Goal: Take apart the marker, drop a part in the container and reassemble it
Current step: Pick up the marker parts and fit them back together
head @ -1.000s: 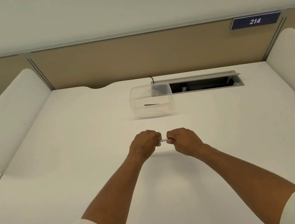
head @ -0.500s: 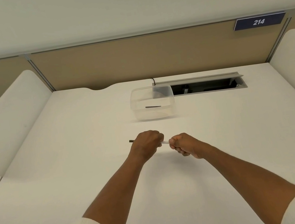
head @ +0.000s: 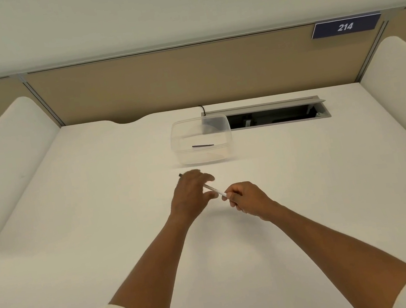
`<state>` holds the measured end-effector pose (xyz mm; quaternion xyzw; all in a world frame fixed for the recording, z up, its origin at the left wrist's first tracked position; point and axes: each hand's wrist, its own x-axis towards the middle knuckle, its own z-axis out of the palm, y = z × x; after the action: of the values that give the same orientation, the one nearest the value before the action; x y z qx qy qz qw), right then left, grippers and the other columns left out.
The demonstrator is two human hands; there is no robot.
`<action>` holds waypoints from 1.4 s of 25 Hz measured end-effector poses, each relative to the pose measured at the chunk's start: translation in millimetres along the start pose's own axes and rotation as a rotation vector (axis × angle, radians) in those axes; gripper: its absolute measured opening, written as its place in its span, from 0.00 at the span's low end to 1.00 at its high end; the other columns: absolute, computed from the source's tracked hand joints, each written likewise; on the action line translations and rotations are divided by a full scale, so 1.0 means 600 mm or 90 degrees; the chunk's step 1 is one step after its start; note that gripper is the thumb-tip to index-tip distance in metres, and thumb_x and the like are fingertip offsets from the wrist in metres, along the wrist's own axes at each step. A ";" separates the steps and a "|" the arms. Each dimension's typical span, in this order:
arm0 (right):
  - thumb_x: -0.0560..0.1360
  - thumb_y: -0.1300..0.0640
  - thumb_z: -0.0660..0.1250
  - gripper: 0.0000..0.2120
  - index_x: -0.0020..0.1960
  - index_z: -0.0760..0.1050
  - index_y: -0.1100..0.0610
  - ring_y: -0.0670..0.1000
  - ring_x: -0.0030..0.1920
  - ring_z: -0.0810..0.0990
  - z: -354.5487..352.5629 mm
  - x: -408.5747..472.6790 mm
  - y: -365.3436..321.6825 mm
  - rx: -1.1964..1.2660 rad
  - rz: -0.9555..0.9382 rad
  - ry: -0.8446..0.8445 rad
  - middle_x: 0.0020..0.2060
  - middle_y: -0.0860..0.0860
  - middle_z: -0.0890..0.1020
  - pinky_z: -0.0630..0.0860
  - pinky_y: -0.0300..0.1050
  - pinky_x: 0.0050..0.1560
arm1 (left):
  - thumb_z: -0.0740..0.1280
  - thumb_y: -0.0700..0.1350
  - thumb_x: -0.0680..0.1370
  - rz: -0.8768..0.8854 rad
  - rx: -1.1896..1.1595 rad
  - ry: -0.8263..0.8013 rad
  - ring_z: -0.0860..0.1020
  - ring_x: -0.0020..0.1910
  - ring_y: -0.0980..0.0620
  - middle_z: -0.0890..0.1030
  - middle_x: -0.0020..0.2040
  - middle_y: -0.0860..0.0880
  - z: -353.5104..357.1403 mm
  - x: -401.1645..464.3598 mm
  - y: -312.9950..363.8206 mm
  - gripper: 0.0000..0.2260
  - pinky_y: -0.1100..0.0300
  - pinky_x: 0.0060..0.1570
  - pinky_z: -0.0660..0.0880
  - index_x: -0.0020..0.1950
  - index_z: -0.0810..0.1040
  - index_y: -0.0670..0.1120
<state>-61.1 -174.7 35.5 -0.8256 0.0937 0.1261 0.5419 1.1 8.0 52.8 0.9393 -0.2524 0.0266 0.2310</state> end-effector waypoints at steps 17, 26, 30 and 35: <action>0.76 0.59 0.64 0.03 0.47 0.76 0.57 0.49 0.34 0.79 0.001 -0.006 0.041 0.061 0.087 0.014 0.38 0.53 0.85 0.75 0.44 0.36 | 0.79 0.43 0.68 -0.194 -0.249 -0.024 0.79 0.60 0.51 0.82 0.59 0.51 0.036 0.070 -0.034 0.28 0.52 0.61 0.74 0.65 0.75 0.48; 0.70 0.55 0.72 0.06 0.44 0.76 0.53 0.45 0.32 0.75 0.021 0.020 0.053 -0.073 0.097 0.068 0.30 0.43 0.76 0.71 0.37 0.32 | 0.76 0.42 0.70 -0.196 -0.231 -0.127 0.78 0.57 0.49 0.82 0.58 0.49 0.078 0.096 -0.042 0.26 0.56 0.58 0.73 0.67 0.75 0.46; 0.70 0.59 0.71 0.05 0.42 0.75 0.56 0.47 0.31 0.75 0.030 0.023 0.059 -0.100 0.080 0.062 0.28 0.45 0.76 0.74 0.42 0.35 | 0.76 0.44 0.70 -0.182 -0.189 -0.161 0.77 0.55 0.50 0.80 0.56 0.47 0.092 0.102 -0.052 0.26 0.59 0.56 0.71 0.67 0.75 0.46; 0.70 0.61 0.71 0.05 0.42 0.75 0.58 0.52 0.35 0.78 0.037 0.027 0.056 -0.112 0.093 0.069 0.34 0.55 0.82 0.75 0.44 0.37 | 0.76 0.44 0.70 -0.146 -0.161 -0.188 0.77 0.57 0.49 0.78 0.56 0.46 0.102 0.111 -0.053 0.26 0.60 0.57 0.70 0.67 0.75 0.45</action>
<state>-58.0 -168.0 -7.3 -0.8665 0.1716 0.1282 0.4510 70.5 -25.7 -4.1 0.9191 -0.1761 -0.1696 0.3089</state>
